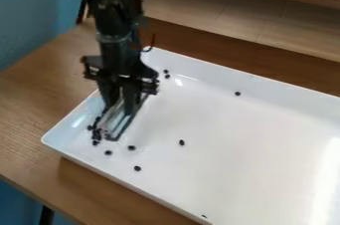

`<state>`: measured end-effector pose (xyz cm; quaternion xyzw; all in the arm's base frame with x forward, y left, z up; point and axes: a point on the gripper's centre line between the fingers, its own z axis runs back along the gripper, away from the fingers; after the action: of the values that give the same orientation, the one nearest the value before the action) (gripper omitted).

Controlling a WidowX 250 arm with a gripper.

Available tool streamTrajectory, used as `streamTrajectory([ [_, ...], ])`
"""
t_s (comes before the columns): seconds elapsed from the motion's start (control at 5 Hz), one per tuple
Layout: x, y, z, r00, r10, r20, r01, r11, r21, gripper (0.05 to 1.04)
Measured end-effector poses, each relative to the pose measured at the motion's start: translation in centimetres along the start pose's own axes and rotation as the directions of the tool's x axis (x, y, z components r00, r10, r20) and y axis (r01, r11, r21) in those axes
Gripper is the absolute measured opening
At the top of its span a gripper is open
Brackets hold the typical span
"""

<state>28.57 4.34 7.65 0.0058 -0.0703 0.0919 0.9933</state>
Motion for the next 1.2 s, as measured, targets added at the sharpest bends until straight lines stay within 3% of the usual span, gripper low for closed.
streamTrajectory([
  [0.4, -1.1, -6.1, -0.9, 0.997, -0.078, -0.016, 0.077, 0.996, -0.033, 0.366],
  [0.8, -2.3, -10.9, -3.0, 0.994, -0.104, -0.041, 0.103, 0.995, -0.013, 0.366],
  [1.2, -2.5, -10.8, -3.5, 0.994, -0.106, -0.03, 0.107, 0.994, 0.034, 0.366],
])
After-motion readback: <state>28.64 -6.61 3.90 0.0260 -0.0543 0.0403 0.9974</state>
